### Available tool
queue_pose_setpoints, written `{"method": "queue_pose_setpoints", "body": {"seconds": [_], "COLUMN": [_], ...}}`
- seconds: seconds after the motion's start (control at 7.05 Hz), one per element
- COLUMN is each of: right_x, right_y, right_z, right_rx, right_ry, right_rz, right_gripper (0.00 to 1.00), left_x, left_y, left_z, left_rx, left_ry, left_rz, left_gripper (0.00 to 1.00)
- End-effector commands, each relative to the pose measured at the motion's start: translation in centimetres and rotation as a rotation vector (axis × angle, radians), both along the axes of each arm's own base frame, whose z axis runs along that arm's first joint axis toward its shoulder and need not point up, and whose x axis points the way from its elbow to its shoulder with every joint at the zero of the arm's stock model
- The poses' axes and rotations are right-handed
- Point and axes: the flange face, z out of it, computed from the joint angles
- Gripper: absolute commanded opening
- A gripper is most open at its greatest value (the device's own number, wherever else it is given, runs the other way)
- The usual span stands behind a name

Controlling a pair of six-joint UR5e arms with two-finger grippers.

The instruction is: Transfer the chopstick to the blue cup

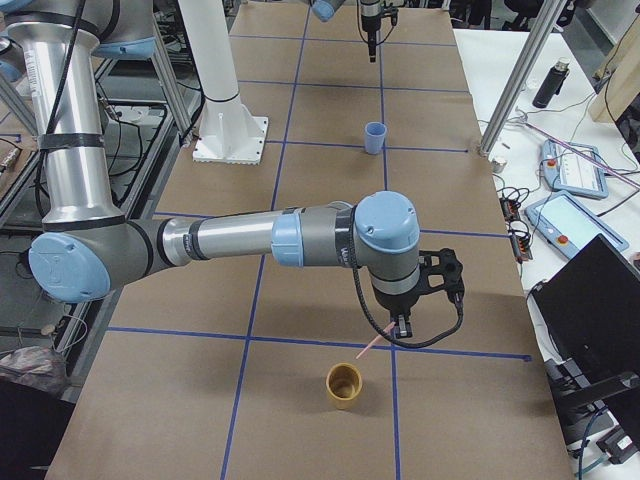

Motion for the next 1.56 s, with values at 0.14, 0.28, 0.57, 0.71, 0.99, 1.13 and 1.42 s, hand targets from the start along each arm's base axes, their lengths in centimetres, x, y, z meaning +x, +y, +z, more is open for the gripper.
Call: {"method": "queue_pose_setpoints", "body": {"seconds": [0.14,0.28,0.57,0.71,0.99,1.13,1.42], "right_x": [-1.7,-6.7,-17.0,-22.6,-32.3,-36.7,-47.7], "right_y": [-5.4,-6.7,-10.1,-10.6,-10.7,-9.6,-6.8], "right_z": [-9.2,-12.4,-21.9,-26.8,-34.4,-36.3,-42.2], "right_rx": [0.010,-0.019,-0.067,-0.100,-0.141,-0.149,-0.135], "right_ry": [-0.023,-0.073,-0.149,-0.206,-0.297,-0.344,-0.367], "right_rz": [0.009,0.018,0.046,0.073,0.107,0.092,0.176], "right_gripper": [0.00,0.00,0.00,0.00,0.00,0.00,0.00], "left_x": [-10.9,-13.7,-16.6,-16.9,-17.0,-17.2,-19.7], "left_y": [-0.7,-1.3,-1.2,-1.1,-0.9,-0.9,-1.4], "left_z": [8.1,11.1,17.1,18.7,19.8,21.1,25.7], "left_rx": [0.094,0.116,0.147,0.155,0.146,0.153,0.151], "left_ry": [-0.080,-0.095,-0.121,-0.122,-0.125,-0.137,-0.146], "left_rz": [0.096,0.119,0.139,0.140,0.142,0.167,0.201], "left_gripper": [0.99,0.99,0.99,0.99,0.99,0.99,0.99]}}
